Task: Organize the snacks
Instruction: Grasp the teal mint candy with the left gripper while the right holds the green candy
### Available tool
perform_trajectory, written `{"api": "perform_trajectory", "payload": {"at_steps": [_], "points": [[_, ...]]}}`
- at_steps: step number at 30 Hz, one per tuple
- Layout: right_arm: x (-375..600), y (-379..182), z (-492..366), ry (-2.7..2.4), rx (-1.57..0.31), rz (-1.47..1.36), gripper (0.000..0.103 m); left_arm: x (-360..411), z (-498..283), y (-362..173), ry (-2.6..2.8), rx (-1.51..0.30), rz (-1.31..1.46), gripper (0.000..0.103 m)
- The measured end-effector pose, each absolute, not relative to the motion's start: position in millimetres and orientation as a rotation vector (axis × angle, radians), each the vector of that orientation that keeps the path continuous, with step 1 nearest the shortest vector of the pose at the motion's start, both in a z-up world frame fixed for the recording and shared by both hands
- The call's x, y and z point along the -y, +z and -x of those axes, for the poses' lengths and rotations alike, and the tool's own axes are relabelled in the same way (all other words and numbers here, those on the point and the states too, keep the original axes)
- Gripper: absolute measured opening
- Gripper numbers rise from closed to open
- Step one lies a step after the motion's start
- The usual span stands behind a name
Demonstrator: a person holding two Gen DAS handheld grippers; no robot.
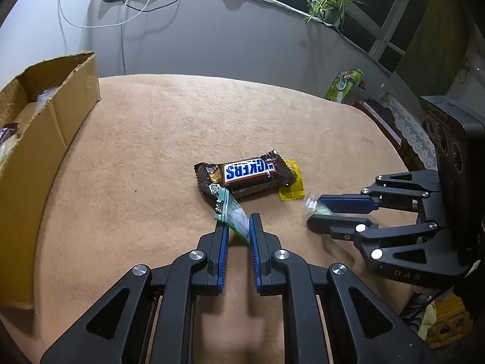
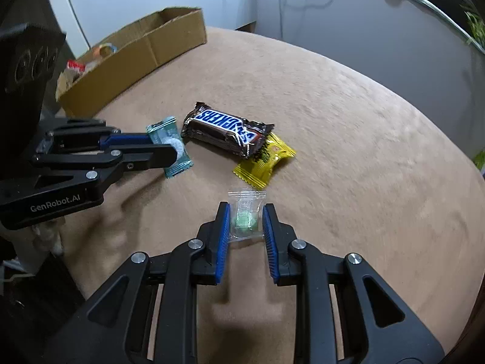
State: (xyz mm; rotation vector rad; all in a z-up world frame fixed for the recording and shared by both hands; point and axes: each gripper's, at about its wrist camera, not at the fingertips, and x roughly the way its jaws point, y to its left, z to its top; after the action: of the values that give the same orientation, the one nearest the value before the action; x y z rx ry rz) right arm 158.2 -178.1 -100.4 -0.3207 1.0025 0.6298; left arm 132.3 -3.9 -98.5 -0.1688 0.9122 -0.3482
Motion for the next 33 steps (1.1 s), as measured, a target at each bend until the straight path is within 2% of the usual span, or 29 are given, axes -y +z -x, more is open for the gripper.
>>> {"api": "perform_trajectory", "payload": {"at_steps": [12, 19, 21, 22, 29, 33], "points": [[198, -79, -151, 0.600, -0.947, 0.209, 0.023, -8, -118, -87, -0.344, -0.872, 0.179, 0.012], [199, -78, -149, 0.594, -0.940, 0.213, 0.023, -9, -128, -99, -0.324, -0.924, 0.217, 0.014], [201, -81, -149, 0.594, -0.945, 0.217, 0.023, -11, -130, -100, -0.287, -0.946, 0.225, 0.035], [202, -82, -149, 0.594, -0.948, 0.217, 0.023, -11, -131, -100, -0.268, -0.951, 0.222, 0.050], [203, -91, -156, 0.590, -0.962, 0.198, 0.023, 6, -143, -99, -0.229, -0.957, 0.139, 0.056], [202, -93, -158, 0.590, -0.964, 0.200, 0.023, 23, -145, -103, -0.232, -0.936, 0.041, 0.056]]}}
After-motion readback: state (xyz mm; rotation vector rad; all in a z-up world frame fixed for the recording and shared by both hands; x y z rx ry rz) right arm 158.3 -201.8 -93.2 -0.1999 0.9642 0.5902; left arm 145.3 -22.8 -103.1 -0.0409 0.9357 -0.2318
